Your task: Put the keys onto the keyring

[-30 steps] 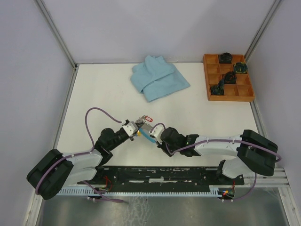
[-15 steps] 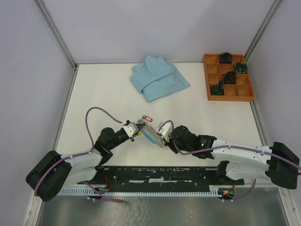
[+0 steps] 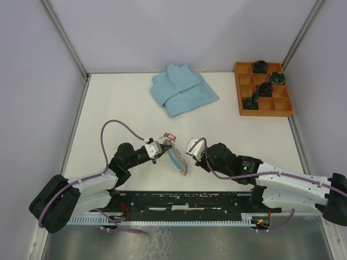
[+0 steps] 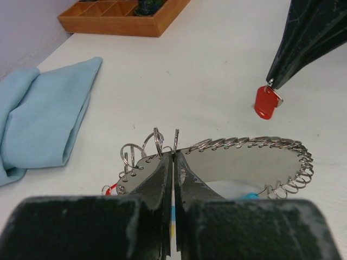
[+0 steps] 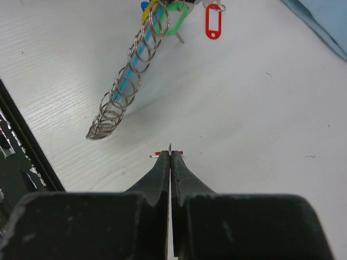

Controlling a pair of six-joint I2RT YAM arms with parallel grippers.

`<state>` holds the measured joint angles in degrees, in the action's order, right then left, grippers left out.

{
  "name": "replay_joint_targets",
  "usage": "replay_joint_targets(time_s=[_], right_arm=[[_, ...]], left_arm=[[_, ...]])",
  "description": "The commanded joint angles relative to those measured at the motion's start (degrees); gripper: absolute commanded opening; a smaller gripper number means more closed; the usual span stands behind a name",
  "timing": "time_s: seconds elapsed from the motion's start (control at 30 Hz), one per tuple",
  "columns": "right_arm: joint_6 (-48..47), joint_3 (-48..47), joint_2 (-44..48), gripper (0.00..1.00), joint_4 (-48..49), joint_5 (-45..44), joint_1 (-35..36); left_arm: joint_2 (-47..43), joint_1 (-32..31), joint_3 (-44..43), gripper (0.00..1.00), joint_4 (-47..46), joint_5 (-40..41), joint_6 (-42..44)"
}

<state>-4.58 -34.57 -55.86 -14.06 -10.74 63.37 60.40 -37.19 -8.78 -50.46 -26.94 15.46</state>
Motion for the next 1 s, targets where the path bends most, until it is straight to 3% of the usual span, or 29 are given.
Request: replay_joint_targets(time_s=[0.0,0.23,0.4,0.7,0.97], right_arm=[[-4.71,0.07,2.92,0.01,6.65,3.83,-2.16],[-7.61,-0.44,1.66,0.01,12.58,20.75,-12.82],[-13.22,-5.05,-5.99,0.01,15.06,35.25,-18.39],[-21.61,-9.02,-12.16,0.01,13.78,41.64,-18.55],[-17.56,-3.89,-14.36,0.01,26.92,42.09,-18.54]], left_arm=[[1.25,0.19,-4.55,0.03,0.07,-7.55,1.62],[3.33,0.36,-8.95,0.03,7.64,-15.64,6.26],[6.04,2.90,-10.95,0.03,7.98,-20.75,5.24],[7.55,3.42,-13.12,0.03,12.29,-22.74,8.77],[5.90,3.43,-12.53,0.03,14.71,-21.09,11.06]])
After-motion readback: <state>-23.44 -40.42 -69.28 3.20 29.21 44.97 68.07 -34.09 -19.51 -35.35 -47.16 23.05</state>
